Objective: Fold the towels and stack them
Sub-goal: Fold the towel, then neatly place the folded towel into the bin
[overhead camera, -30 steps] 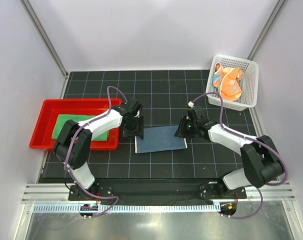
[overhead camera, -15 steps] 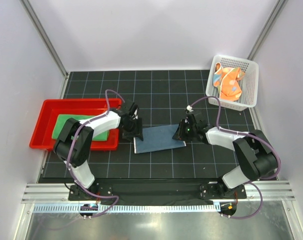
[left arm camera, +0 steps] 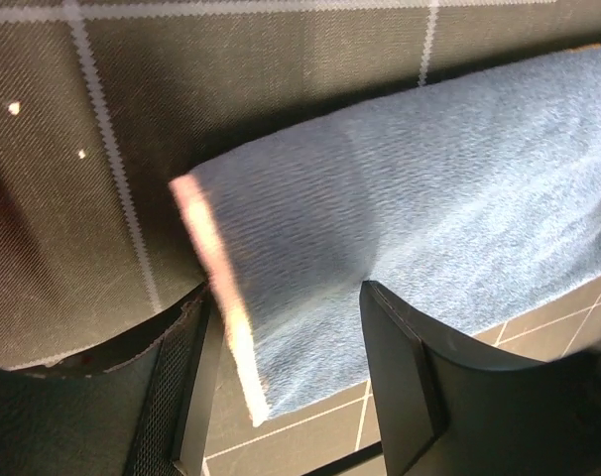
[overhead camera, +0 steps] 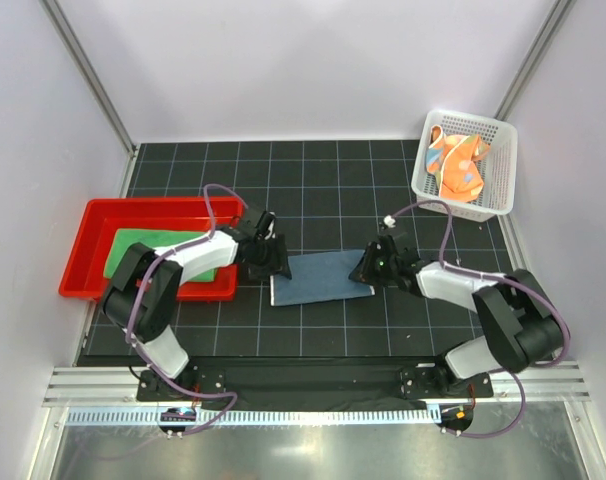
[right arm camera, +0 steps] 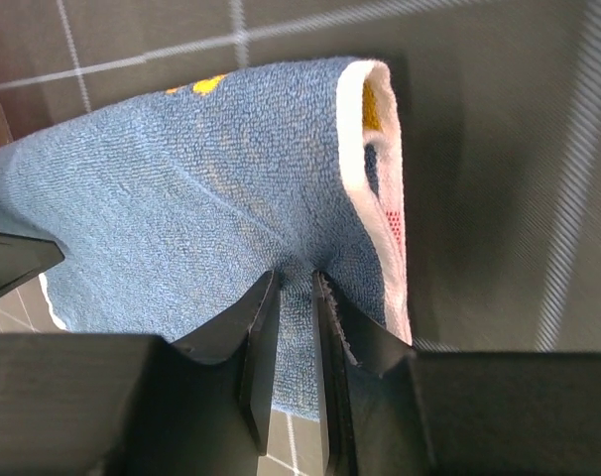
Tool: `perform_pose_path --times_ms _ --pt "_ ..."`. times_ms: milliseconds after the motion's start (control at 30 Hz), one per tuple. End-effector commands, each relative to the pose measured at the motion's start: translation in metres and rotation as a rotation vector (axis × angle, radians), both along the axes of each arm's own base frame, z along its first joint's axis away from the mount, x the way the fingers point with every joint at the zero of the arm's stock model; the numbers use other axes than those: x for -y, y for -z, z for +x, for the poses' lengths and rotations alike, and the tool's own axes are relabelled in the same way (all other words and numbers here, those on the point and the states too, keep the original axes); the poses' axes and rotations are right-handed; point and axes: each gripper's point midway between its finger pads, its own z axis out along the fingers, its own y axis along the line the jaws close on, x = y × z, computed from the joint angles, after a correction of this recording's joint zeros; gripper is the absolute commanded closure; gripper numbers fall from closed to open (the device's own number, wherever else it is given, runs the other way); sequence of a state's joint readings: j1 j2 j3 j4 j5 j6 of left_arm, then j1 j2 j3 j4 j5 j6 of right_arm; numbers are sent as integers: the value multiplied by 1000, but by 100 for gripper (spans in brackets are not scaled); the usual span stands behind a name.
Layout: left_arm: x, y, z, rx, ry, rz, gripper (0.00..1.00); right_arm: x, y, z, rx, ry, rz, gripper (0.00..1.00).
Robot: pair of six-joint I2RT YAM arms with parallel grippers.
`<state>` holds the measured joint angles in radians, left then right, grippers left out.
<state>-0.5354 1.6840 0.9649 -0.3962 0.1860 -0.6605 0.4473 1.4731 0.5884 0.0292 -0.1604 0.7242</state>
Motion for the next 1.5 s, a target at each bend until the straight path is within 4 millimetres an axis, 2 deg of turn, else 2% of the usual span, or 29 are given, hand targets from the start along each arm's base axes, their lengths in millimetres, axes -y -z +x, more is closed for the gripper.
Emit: perform_pose_path --times_ms 0,67,167,267,300,367,400,433,467,500,533,567,633,667,700,833,933,1067,1100,1133,1200,1233,1267,1300,1333,1400,1467 --pt "9 -2 14 41 24 -5 40 37 19 -25 -71 165 -80 72" --pt "4 -4 20 47 35 49 40 34 11 -24 -53 161 -54 69" --pt "-2 -30 33 106 52 106 37 28 -10 -18 -9 119 -39 68" --pt "-5 -65 45 150 63 137 38 19 -33 -10 35 56 -21 67" --pt "-3 -77 47 166 74 129 38 12 -45 -8 51 22 2 67" --pt "8 -94 47 186 91 62 39 1 -55 -5 85 -59 27 68" --pt "22 -101 41 171 126 -20 40 -7 -67 3 120 -92 49 68" --pt "34 -104 40 180 148 -83 44 -10 -63 5 109 -119 46 73" --pt "42 -104 37 172 164 -125 47 -22 -72 7 135 -184 91 74" --pt "50 -99 31 129 177 -177 49 -23 -73 11 135 -198 108 77" --pt "54 -90 27 112 186 -191 58 -24 -65 12 109 -209 112 82" --pt "57 -83 29 108 189 -198 64 -26 -66 15 116 -225 131 85" --pt "54 -60 30 76 182 -164 79 -14 -59 25 110 -197 124 89" --pt "53 -51 30 76 181 -152 83 -13 -51 26 88 -204 138 89" --pt "50 -38 31 62 179 -128 85 -9 -46 27 82 -201 130 90" --pt "39 -15 47 93 171 -31 91 18 -20 34 41 -141 63 91" --pt "35 -11 62 94 157 -17 92 31 -10 37 30 -107 29 91" --pt "36 -30 72 108 165 -20 86 36 -1 34 12 -111 2 91" --pt "37 -41 76 122 170 -25 81 37 1 33 7 -111 -2 91" --pt "33 -45 70 106 172 -9 72 37 1 33 8 -112 -5 90" --pt "26 -67 70 152 162 4 66 38 3 31 6 -110 -6 90" --pt "20 -68 62 141 158 20 59 39 6 30 -1 -108 -10 90" --pt "15 -80 58 169 152 17 53 40 8 28 -6 -105 -11 90" --pt "11 -80 54 168 147 29 46 41 9 27 -7 -105 -13 90" --pt "5 -70 43 140 145 43 45 41 10 27 -9 -105 -13 90" --pt "2 -66 34 132 147 34 44 43 13 24 -16 -98 -15 90" --pt "-2 -48 22 93 146 32 44 44 13 25 -14 -91 -9 90"
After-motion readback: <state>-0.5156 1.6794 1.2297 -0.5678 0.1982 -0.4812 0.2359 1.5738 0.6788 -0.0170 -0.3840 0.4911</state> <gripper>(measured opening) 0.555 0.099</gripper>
